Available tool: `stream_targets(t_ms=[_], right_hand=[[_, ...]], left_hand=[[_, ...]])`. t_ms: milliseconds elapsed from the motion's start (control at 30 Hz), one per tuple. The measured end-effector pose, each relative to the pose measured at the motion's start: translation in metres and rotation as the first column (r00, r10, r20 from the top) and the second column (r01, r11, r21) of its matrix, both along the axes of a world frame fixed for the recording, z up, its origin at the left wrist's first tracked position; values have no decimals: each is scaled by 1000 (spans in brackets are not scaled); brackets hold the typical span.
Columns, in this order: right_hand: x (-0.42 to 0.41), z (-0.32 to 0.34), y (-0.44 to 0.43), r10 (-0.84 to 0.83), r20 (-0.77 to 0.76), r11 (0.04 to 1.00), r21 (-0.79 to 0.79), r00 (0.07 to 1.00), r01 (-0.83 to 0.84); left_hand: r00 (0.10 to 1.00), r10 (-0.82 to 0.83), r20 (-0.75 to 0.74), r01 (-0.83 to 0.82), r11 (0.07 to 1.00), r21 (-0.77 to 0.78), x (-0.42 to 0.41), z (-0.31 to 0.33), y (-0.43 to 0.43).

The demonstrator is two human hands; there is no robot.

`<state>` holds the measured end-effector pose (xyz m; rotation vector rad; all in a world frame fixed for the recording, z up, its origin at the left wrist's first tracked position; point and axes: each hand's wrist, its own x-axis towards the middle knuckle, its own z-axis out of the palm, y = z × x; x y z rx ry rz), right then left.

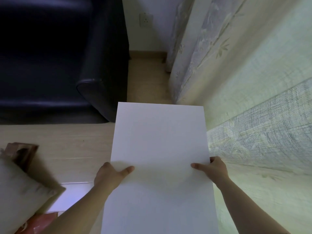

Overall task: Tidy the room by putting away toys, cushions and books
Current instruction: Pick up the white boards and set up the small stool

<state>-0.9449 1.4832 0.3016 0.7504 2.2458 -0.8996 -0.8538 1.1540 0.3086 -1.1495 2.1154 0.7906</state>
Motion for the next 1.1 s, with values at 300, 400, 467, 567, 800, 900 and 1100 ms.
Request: stream_targets(t_ms=[300,400,467,567,800,900,1100], right_hand=[[15,-2,23,-11,6,999,33,1000,11],[18,-2,26,-27,4,999,40,1000,27],[17,-1,24,-26,3,999,45,1000,26],[20,4,16,-54,-10,997,62,998,55],[36,42,-10,-30,-84,990,135,996,41],[41,65,-21,7,-90,997,82,996,1],[56,117,-40,55,-88,998,35,995,-52]], left_hand=[[999,-8,45,6,999,38,19,-8,22],[999,7,38,-9,999,50,22,-7,30],[999,20,38,-22,999,33,21,-6,33],[998,31,61,-31,1000,4,17,0,39],[1000,14,8,-13,997,-79,7,33,64],[996,3,-93,-6,999,-35,4,58,70],[983,-3,-182,5,1000,10,18,116,67]])
